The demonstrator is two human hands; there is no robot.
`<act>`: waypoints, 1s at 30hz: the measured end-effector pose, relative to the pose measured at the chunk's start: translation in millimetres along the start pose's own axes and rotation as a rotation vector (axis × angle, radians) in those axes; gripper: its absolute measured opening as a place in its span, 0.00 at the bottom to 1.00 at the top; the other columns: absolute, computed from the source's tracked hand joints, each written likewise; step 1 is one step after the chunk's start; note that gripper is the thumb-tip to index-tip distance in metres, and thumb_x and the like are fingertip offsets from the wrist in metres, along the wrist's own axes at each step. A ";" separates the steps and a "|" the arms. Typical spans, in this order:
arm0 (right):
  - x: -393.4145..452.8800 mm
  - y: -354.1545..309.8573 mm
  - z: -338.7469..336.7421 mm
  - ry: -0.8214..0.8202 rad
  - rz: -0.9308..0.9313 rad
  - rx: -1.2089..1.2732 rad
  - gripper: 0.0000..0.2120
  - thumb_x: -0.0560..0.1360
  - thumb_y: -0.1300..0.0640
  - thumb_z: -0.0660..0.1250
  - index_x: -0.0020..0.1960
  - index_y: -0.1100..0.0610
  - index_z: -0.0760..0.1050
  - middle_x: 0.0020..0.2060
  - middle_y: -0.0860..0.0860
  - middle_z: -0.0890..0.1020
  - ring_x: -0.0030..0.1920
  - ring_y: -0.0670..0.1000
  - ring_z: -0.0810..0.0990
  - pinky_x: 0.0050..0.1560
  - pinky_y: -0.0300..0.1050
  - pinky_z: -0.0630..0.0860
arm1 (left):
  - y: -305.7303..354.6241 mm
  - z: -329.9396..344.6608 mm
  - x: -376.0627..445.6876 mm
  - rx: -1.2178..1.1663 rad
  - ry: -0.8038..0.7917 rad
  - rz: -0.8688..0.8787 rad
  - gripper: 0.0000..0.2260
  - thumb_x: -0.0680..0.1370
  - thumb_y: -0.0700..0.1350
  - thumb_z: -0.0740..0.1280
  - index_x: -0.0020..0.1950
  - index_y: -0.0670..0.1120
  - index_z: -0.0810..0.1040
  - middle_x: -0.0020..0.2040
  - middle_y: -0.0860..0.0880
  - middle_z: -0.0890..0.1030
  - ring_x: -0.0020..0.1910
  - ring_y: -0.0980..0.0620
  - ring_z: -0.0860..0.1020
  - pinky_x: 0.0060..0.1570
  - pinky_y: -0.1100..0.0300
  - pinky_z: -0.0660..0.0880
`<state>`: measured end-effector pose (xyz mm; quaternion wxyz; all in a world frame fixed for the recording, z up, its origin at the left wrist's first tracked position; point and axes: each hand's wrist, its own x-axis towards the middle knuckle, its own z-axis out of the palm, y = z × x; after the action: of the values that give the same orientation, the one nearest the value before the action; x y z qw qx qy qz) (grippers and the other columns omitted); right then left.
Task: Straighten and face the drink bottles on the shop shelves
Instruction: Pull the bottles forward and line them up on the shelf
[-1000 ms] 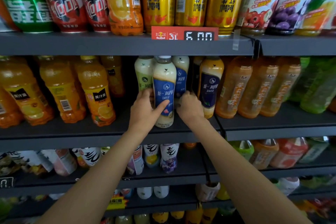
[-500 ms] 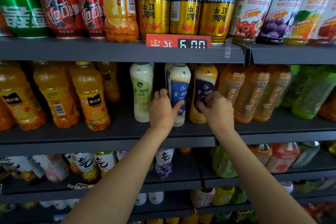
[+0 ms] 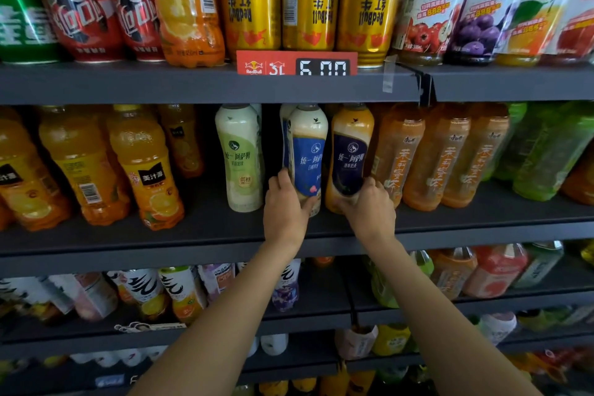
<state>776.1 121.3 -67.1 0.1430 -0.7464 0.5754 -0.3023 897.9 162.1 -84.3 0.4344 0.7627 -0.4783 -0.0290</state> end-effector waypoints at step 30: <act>-6.2 -115.9 76.9 -0.151 -0.263 0.195 0.21 0.74 0.53 0.69 0.61 0.63 0.68 0.56 0.59 0.77 0.55 0.60 0.77 0.49 0.50 0.73 | -75.3 -92.2 13.3 -0.176 0.033 0.025 0.31 0.76 0.51 0.67 0.73 0.39 0.59 0.71 0.44 0.66 0.70 0.49 0.65 0.66 0.62 0.62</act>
<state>912.1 151.3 -63.5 0.2167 -0.8186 0.4283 -0.3156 1000.6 223.1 -74.1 0.5080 0.7159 -0.4761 -0.0531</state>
